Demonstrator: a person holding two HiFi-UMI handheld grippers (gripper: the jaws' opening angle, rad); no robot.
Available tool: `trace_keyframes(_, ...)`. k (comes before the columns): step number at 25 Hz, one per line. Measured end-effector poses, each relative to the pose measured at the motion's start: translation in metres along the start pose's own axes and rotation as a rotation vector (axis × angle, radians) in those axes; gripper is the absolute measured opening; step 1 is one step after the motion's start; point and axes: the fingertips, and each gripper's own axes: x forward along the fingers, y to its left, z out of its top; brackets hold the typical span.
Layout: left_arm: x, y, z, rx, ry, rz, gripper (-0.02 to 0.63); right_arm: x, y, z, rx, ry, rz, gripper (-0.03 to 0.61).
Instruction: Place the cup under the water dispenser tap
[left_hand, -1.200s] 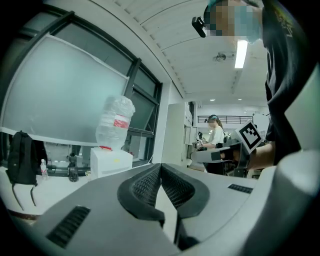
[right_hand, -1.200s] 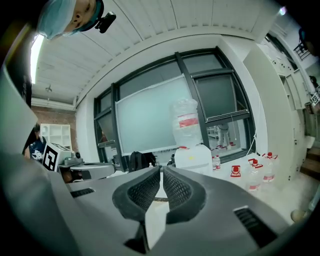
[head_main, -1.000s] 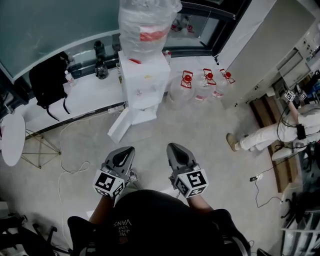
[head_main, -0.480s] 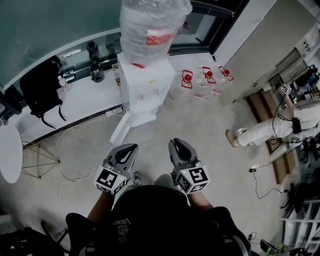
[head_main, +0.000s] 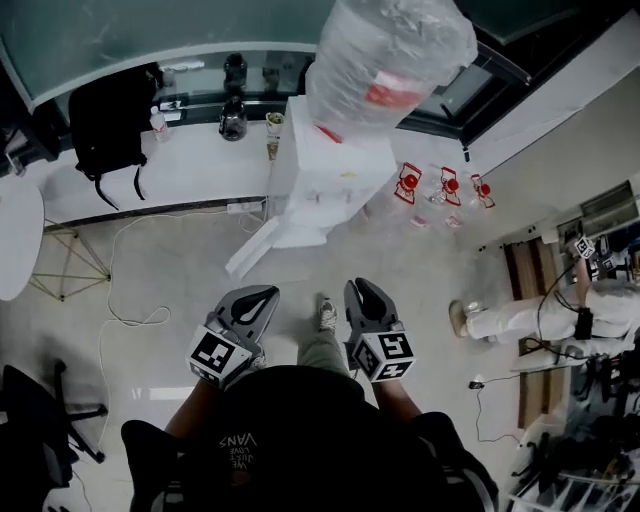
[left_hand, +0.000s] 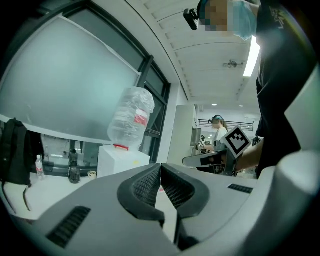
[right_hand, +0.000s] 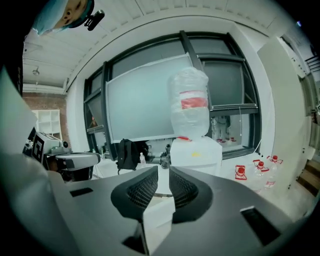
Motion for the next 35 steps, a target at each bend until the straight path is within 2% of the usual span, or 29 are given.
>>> trace_keyframes(3, 0.011, 0.011, -0.004, -0.023, -0.013, 0.051, 0.020, 0.024, -0.012, -0.006, -0.036, 0.053, 0.043, 0.054)
trace_keyframes(6, 0.027, 0.020, -0.011, -0.053, -0.026, 0.105, 0.020, 0.050, -0.028, -0.012, -0.076, 0.113, 0.095, 0.124)
trace_keyframes(8, 0.038, 0.029, -0.019, -0.087, -0.025, 0.151, 0.020, 0.070, -0.038, -0.017, -0.095, 0.156, 0.131, 0.146)
trace_keyframes(17, 0.092, 0.088, -0.081, -0.191, -0.011, 0.282, 0.020, 0.167, -0.097, -0.077, -0.223, 0.330, 0.188, 0.156)
trace_keyframes(22, 0.103, 0.116, -0.131, -0.236, 0.012, 0.345, 0.020, 0.217, -0.111, -0.146, -0.343, 0.460, 0.225, 0.156)
trace_keyframes(29, 0.107, 0.165, -0.220, -0.231, 0.025, 0.363, 0.020, 0.299, -0.135, -0.285, -0.474, 0.665, 0.161, 0.156)
trace_keyframes(35, 0.119, 0.181, -0.310, -0.270, 0.030, 0.362, 0.020, 0.357, -0.172, -0.389, -0.640, 0.751, 0.136, 0.156)
